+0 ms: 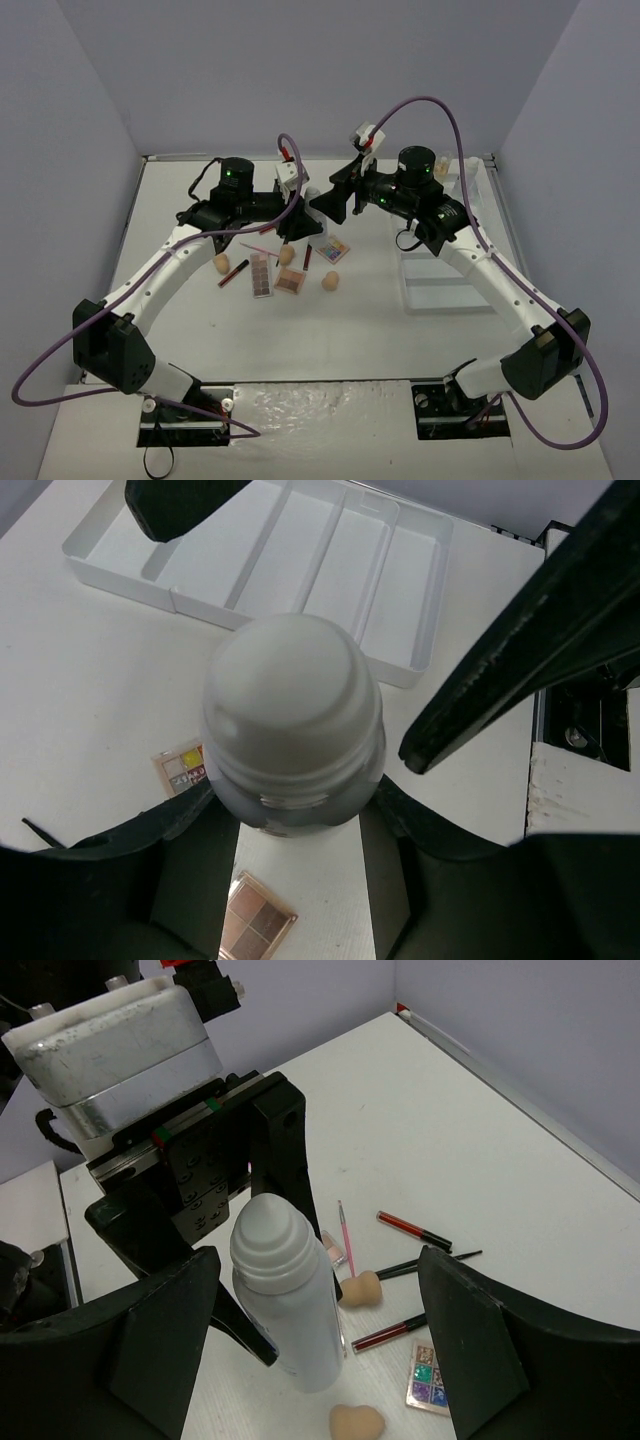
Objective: Organize the makeup
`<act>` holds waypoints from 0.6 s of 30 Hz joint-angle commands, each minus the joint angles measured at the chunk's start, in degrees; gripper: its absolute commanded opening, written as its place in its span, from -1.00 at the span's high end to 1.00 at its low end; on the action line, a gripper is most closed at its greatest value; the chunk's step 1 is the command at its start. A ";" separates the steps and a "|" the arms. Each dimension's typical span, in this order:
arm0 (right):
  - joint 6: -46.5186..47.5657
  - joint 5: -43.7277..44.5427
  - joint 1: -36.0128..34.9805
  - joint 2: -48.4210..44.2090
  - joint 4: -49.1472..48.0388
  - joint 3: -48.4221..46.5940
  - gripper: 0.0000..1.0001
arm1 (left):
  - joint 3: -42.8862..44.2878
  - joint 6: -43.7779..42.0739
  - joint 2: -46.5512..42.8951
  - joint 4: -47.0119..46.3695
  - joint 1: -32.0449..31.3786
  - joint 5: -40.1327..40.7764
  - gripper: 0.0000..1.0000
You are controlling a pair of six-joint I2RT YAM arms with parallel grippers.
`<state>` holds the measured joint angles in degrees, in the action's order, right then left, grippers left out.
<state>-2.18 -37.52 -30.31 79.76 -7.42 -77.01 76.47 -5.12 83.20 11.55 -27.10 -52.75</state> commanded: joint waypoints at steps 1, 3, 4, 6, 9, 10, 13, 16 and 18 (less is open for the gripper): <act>0.69 -0.48 -1.44 0.17 -3.57 -1.11 -0.54 | 5.94 -1.46 -0.92 -4.53 -0.52 -3.48 1.00; 0.70 -0.08 -1.60 0.51 -3.57 -0.38 -0.58 | 6.33 -1.38 -0.78 -4.62 -0.69 -3.93 1.00; 0.75 0.08 -1.65 0.72 -3.57 -0.12 -0.60 | 6.38 -1.38 -0.88 -4.67 -0.79 -3.94 1.00; 0.87 0.31 -1.78 1.08 -3.57 0.27 -0.61 | 6.41 -1.43 -0.94 -4.70 -0.95 -3.94 1.00; 1.12 0.78 -1.77 1.54 -3.65 0.82 -0.62 | 6.14 -1.56 -1.21 -4.98 -1.02 -3.84 1.00; 1.12 0.83 -1.77 1.64 -3.60 1.08 -0.62 | 5.99 -1.56 -1.36 -5.33 -1.02 -3.69 1.00; 0.87 0.57 -1.90 1.84 -3.61 1.42 -0.62 | 5.67 -1.52 -1.72 -6.31 -1.02 -3.59 1.00; 0.51 0.24 -2.03 2.15 -3.65 1.70 -0.61 | 5.36 -1.65 -1.82 -6.89 -1.02 -3.93 1.00; 0.32 -0.37 -2.03 2.34 -3.40 1.71 -0.60 | 5.03 -1.78 -1.82 -7.22 -1.02 -4.26 1.00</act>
<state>-1.82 -36.47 -31.57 81.32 -8.18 -75.63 78.08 -5.68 83.74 12.29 -27.79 -53.88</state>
